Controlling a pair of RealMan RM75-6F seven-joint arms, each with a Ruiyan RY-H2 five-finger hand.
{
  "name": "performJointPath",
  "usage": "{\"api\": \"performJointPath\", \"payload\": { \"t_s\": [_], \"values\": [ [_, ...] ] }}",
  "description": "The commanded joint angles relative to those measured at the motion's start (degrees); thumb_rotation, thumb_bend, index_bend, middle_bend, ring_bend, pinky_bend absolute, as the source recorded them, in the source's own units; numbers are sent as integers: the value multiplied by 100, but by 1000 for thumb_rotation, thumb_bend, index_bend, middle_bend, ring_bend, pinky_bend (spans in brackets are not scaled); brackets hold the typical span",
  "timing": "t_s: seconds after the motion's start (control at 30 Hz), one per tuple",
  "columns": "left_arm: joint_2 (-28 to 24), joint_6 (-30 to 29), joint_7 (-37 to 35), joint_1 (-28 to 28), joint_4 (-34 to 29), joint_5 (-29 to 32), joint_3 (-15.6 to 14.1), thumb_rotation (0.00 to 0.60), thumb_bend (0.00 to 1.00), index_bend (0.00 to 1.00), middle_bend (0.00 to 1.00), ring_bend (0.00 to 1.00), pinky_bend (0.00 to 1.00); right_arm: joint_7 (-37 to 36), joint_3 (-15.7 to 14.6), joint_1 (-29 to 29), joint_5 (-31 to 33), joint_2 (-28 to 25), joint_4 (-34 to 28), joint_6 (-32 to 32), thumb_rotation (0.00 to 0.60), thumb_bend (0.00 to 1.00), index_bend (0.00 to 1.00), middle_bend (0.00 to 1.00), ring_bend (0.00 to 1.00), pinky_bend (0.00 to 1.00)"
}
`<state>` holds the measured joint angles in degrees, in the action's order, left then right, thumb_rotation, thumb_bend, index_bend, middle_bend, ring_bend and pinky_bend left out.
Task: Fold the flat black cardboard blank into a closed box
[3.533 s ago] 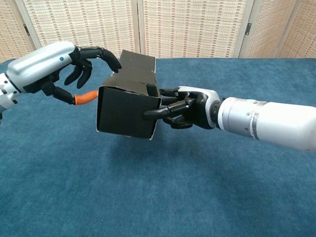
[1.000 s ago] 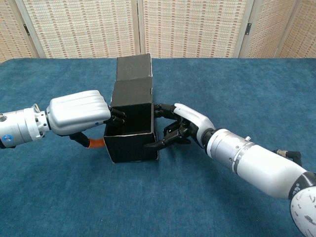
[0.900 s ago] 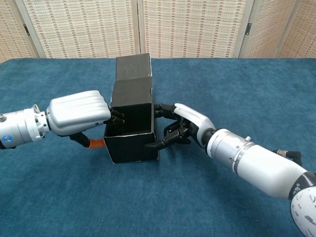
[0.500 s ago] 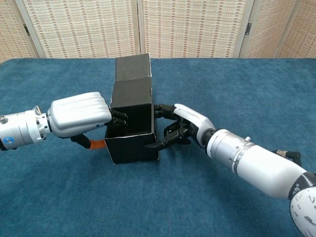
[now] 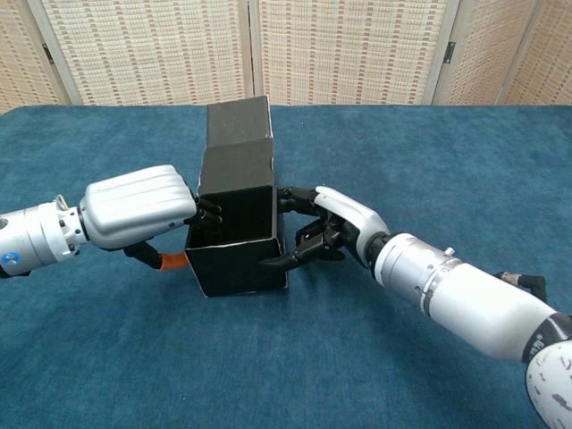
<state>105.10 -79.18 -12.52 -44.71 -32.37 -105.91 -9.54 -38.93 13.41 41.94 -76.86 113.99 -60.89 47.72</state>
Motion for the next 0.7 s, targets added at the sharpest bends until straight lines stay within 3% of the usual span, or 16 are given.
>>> {"api": "performJointPath", "payload": {
  "t_s": [0.03,0.23,0.43,0.7],
  "values": [
    [44,-82,-91,42,85,32,27,600,403,770,724,788,752,-12,7,-4,2,0,-7,12,600,350,617,646,766,1000],
    [60,-220,-175,84,146,72,65,600,403,749,715,788,752,-59,47,-16,-6,-5,-34,84,600,350,617,646,766,1000],
    [-42,-367,-71,161,9,182,173,600,402,491,535,788,747,-70,111,5,-9,-3,-14,153,600,350,617,646,766,1000],
    [-376,-493,336,222,-510,277,302,600,401,374,412,774,733,-64,275,77,79,52,78,191,600,350,617,644,765,1000]
  ]
}}
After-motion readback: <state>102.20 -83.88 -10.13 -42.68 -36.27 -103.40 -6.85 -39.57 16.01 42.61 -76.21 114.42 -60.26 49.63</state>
